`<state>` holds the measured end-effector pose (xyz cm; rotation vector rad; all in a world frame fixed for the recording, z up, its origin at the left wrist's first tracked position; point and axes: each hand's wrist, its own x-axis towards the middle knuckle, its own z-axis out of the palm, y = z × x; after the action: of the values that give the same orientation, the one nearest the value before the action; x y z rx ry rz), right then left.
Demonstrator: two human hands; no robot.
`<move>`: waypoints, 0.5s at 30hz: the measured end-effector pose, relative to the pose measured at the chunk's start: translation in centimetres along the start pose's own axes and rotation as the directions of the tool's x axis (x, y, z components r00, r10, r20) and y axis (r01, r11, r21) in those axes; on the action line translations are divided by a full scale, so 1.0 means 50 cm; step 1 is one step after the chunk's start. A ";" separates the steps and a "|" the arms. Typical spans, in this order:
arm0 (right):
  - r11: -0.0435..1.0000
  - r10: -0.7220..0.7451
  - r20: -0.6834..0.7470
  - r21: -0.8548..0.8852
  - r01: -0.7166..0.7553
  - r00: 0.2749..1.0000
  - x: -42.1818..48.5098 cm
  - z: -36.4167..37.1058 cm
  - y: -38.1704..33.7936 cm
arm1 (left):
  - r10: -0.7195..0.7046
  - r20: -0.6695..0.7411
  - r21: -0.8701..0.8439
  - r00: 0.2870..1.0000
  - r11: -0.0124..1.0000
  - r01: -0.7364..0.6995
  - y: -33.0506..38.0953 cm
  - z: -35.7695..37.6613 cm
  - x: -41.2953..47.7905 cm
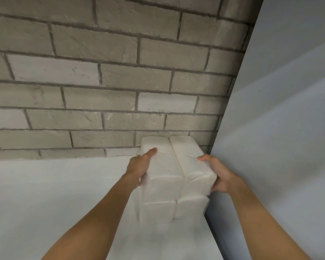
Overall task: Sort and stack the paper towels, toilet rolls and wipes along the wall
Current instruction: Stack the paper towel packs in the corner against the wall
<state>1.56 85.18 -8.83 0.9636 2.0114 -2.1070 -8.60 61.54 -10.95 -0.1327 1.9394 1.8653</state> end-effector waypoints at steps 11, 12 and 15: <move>0.978 -0.188 -0.141 -0.115 0.173 0.972 -0.014 0.028 -0.026 | 0.006 -0.005 0.021 1.000 1.000 -0.006 0.009 -0.027 -0.041; 0.965 -0.239 -0.179 -0.153 0.213 0.954 -0.019 0.033 -0.028 | 0.012 -0.016 0.029 1.000 1.000 -0.011 0.008 -0.032 -0.044; 0.902 -0.383 -0.314 -0.328 0.280 0.868 -0.051 0.055 -0.032 | 0.049 -0.044 0.046 0.998 0.998 -0.047 0.007 -0.055 -0.067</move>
<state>1.79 81.94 -6.36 1.0969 2.7537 -1.8086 -6.40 58.15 -9.40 -0.1161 2.0297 1.8627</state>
